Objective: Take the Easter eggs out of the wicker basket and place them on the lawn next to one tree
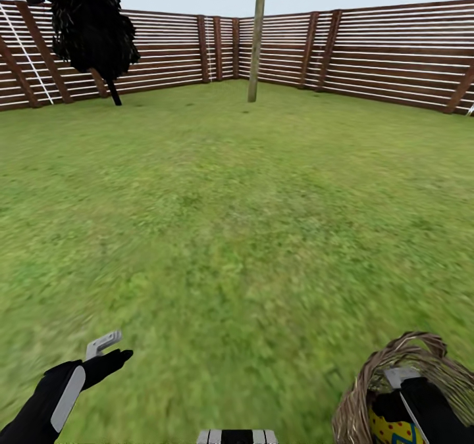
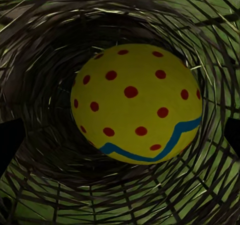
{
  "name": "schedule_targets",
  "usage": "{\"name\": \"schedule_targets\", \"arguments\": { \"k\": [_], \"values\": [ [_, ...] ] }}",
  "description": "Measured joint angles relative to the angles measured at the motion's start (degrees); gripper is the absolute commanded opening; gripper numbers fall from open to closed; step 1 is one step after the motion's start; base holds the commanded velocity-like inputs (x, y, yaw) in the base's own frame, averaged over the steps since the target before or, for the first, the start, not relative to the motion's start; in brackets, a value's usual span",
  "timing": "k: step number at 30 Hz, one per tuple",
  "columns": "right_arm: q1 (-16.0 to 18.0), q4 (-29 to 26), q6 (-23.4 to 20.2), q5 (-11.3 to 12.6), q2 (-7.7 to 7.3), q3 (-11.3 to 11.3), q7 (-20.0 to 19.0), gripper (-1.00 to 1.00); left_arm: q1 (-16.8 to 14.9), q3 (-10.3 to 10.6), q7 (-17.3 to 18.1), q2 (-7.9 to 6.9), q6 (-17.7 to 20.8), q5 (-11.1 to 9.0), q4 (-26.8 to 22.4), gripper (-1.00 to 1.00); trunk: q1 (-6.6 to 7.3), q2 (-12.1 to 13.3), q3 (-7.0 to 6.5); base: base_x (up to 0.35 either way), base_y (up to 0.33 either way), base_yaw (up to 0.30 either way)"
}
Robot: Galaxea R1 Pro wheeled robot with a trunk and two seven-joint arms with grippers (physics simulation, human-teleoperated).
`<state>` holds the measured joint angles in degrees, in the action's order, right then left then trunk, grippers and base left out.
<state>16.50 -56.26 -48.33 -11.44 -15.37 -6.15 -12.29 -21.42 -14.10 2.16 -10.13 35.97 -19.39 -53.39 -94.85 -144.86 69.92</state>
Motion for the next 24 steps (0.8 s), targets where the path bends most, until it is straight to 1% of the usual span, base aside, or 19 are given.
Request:
{"name": "schedule_targets", "arguments": {
  "k": [5,15,17,19,24],
  "values": [
    [0.00,-0.66,0.01,-0.01,-0.02,-0.01,-0.02,1.00,0.00,-0.01,0.01,0.00,0.00,-0.03,0.00,1.00,-0.13,-0.07,1.11,0.135,0.000,0.000],
    [0.00,-0.97,0.02,-0.08,-0.03,0.01,0.00,1.00,0.00,0.07,0.23,0.08,0.00,0.12,0.00,1.00,-0.40,-0.20,3.33,0.006,0.000,0.000],
    [0.00,-0.97,0.02,-0.08,-0.03,-0.01,0.00,1.00,0.00,0.12,0.34,0.41,0.00,0.16,0.11,1.00,-0.45,-0.23,3.77,0.000,0.000,0.000],
    [0.00,-1.04,0.02,-0.10,-0.43,-0.09,-0.04,1.00,-0.01,0.16,0.38,0.88,0.00,0.24,0.24,1.00,-0.50,-0.26,4.21,0.000,0.000,0.000],
    [0.01,-1.77,0.10,0.00,-0.60,-0.75,0.02,1.00,0.00,0.10,0.38,0.96,0.00,0.11,0.26,1.00,-0.63,-0.32,5.32,0.000,0.000,0.000]
  ]
}}
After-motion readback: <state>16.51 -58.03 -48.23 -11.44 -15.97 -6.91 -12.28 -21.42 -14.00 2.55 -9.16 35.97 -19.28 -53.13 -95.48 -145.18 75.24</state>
